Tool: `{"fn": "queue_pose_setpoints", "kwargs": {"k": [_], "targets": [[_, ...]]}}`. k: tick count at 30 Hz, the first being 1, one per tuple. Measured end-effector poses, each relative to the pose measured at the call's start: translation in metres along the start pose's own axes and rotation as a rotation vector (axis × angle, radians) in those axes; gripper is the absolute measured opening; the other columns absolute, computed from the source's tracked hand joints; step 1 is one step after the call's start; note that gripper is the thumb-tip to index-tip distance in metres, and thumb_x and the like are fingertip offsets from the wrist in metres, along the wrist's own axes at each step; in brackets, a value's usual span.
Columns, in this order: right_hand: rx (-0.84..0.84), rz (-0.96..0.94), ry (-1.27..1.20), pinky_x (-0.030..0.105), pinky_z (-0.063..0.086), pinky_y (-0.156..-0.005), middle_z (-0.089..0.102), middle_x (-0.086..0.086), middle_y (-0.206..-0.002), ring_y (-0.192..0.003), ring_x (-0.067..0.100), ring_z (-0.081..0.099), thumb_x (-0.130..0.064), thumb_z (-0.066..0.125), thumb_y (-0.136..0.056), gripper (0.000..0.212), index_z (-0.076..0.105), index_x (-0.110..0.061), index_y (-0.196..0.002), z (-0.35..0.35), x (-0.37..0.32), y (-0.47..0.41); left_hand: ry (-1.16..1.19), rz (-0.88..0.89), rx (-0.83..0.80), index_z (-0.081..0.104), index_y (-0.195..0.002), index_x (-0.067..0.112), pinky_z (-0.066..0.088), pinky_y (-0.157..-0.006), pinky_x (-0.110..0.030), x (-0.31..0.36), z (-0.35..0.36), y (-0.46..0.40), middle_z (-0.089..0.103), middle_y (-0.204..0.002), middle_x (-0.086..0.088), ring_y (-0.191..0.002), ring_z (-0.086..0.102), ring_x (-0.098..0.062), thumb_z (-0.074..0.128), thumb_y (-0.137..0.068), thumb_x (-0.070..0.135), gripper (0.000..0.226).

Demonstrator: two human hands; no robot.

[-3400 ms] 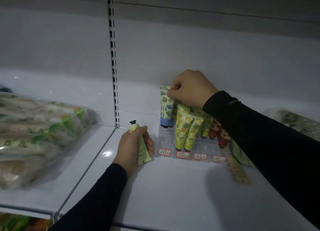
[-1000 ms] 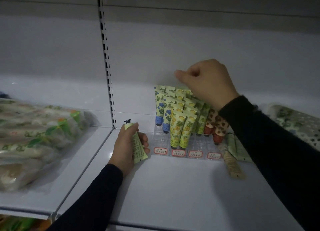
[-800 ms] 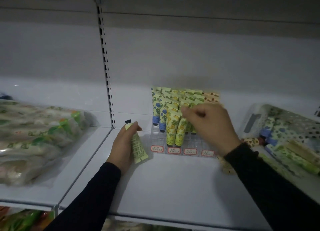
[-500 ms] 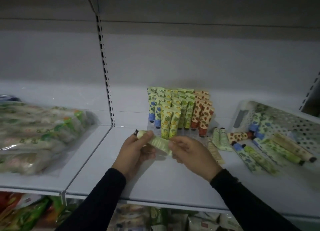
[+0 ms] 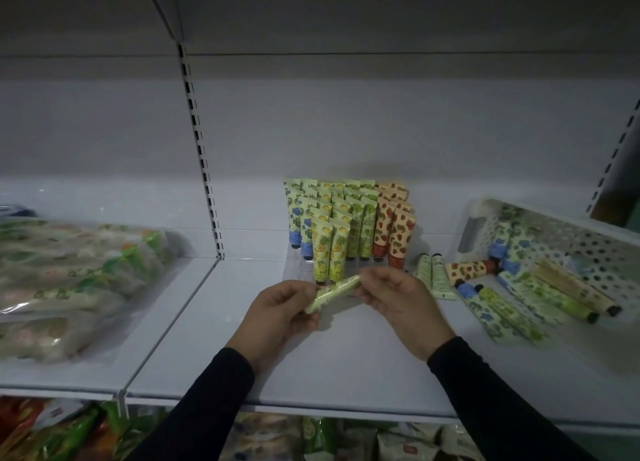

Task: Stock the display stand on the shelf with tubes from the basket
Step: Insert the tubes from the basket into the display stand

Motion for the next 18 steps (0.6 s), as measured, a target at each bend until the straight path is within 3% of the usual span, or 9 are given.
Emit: {"fn": "queue_pose_setpoints", "kwargs": {"k": [6,11,15,18], "targets": [[0.0,0.0,0.013,0.037,0.052,-0.092,0.07,0.015,-0.107,-0.096,0.024,0.066,-0.009,0.07,-0.081,0.028,0.068,-0.012,-0.109,-0.0028,0.0056,-0.0047,-0.069,0.02,-0.013,0.076,-0.09,0.009,0.057,-0.068,-0.025,-0.0027,-0.0032,-0.0021,0.074,-0.093,-0.013,-0.075,0.067,-0.019,0.069,-0.078,-0.01,0.023],[0.061,-0.008,-0.073,0.024,0.057,-0.078,0.073,0.01,-0.098,-0.091,0.019,0.068,-0.002,0.068,-0.081,0.023,0.068,-0.008,-0.103,-0.0075,0.0042,-0.0064,-0.137,0.01,-0.067,0.079,-0.092,0.012,0.054,-0.083,-0.033,-0.005,0.0015,-0.0015,0.074,-0.1,-0.014,-0.085,0.067,-0.021,0.076,-0.074,-0.004,0.024],[0.065,-0.02,-0.109,0.028,0.057,-0.083,0.071,0.017,-0.103,-0.092,0.022,0.067,-0.011,0.07,-0.072,0.033,0.067,-0.001,-0.103,-0.0082,0.0039,-0.0068,-0.229,0.044,-0.079,0.08,-0.089,0.016,0.051,-0.087,-0.038,-0.0044,0.0027,-0.0007,0.072,-0.106,-0.015,-0.087,0.066,-0.02,0.078,-0.066,0.01,0.024],[0.056,-0.007,-0.106,0.024,0.058,-0.081,0.072,0.015,-0.098,-0.089,0.019,0.067,-0.006,0.066,-0.081,0.019,0.069,0.0,-0.099,-0.0073,0.0069,-0.0059,-0.242,0.06,-0.077,0.08,-0.088,0.016,0.052,-0.084,-0.036,-0.0035,0.003,0.0003,0.072,-0.106,-0.016,-0.086,0.066,-0.02,0.078,-0.064,0.011,0.024]]}}
Point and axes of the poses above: each hand's wrist, its own y-axis away from the middle knuckle, its own z-axis out of the palm, x = y × z, the point moved 7 cm from there along -y, towards the middle knuckle
